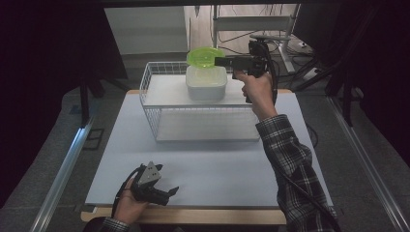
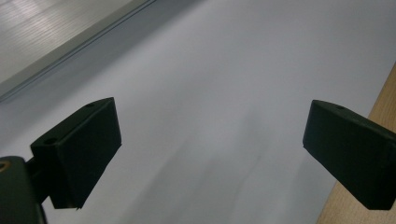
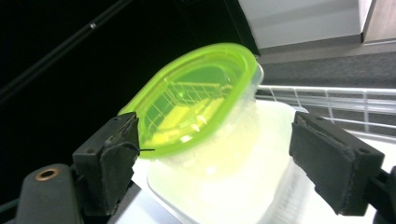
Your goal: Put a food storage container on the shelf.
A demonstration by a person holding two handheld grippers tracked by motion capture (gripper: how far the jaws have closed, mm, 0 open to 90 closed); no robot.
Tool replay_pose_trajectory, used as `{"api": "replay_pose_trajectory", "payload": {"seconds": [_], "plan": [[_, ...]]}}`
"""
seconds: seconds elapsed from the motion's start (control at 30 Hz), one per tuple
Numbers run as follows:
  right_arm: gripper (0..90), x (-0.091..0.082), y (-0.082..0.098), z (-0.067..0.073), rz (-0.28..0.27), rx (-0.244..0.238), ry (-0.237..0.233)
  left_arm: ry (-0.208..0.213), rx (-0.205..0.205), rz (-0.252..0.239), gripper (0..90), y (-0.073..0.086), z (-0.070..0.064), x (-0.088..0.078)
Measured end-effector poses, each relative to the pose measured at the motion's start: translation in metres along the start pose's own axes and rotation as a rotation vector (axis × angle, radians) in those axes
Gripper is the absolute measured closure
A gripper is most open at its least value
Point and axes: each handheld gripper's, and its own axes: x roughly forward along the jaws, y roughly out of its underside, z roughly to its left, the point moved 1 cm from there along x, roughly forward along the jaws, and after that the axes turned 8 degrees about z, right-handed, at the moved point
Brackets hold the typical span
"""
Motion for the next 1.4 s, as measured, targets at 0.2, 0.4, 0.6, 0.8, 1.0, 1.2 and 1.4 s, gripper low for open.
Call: {"api": "replay_pose_trajectory", "payload": {"seconds": [0.2,0.4,0.6,0.8,1.0,1.2,1.4], "plan": [[13.1,-0.010,0.011,0.002,0.007,-0.047,0.004,0.000,-0.002,-0.002,3.8,0.000,0.000,0.000],[10.6,-0.017,0.024,0.006,0.022,-0.104,0.024,0.001,-0.008,-0.010,3.8,0.000,0.000,0.000],[8.4,-0.022,0.039,0.007,0.039,-0.139,0.018,0.002,-0.009,-0.009,3.8,0.000,0.000,0.000],[6.0,-0.024,0.052,0.010,0.057,-0.203,0.045,0.002,-0.009,-0.009,3.8,0.000,0.000,0.001],[2.6,-0.024,0.065,0.014,0.081,-0.273,0.069,0.001,-0.009,-0.011,3.8,0.000,0.000,0.001],[1.1,-0.022,0.080,0.017,0.092,-0.332,0.098,0.002,-0.009,-0.015,3.7,0.000,0.000,0.001],[0.5,-0.020,0.093,0.019,0.092,-0.345,0.091,0.002,-0.007,-0.013,3.6,0.000,0.000,0.002]]}}
